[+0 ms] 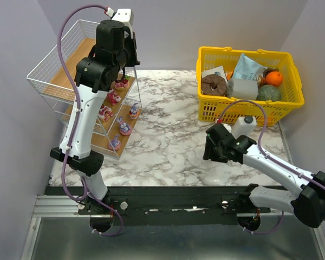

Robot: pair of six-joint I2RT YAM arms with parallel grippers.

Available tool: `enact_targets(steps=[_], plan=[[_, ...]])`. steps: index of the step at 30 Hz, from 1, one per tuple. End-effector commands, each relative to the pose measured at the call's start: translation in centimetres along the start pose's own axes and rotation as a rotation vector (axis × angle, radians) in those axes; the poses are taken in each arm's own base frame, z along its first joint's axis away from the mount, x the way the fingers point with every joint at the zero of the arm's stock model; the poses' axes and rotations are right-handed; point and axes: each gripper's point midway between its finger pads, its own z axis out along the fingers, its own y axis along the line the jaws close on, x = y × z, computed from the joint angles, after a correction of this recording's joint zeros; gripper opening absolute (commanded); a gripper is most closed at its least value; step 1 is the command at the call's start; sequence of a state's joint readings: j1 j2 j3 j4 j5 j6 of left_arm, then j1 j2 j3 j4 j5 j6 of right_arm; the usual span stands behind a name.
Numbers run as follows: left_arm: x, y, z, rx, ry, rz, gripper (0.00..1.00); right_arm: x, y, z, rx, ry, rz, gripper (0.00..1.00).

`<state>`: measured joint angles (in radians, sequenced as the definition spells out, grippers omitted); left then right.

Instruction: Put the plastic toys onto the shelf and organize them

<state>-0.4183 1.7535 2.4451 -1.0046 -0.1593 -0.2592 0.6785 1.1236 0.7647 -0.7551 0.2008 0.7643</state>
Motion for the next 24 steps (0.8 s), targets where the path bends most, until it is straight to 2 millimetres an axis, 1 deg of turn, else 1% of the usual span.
enact_targets(steps=[1, 11, 24], plan=[[0.4, 1.5, 0.5, -0.076, 0.007, 0.009, 0.0, -0.8, 0.2, 0.0, 0.0, -0.017, -0.004, 0.61], [0.5, 3.1, 1.0, -0.166, 0.004, 0.03, 0.0, -1.2, 0.3, 0.0, 0.007, -0.03, -0.011, 0.61], [0.0, 4.8, -0.1, -0.255, -0.019, 0.033, 0.0, -1.4, 0.3, 0.0, 0.008, -0.031, -0.022, 0.61]])
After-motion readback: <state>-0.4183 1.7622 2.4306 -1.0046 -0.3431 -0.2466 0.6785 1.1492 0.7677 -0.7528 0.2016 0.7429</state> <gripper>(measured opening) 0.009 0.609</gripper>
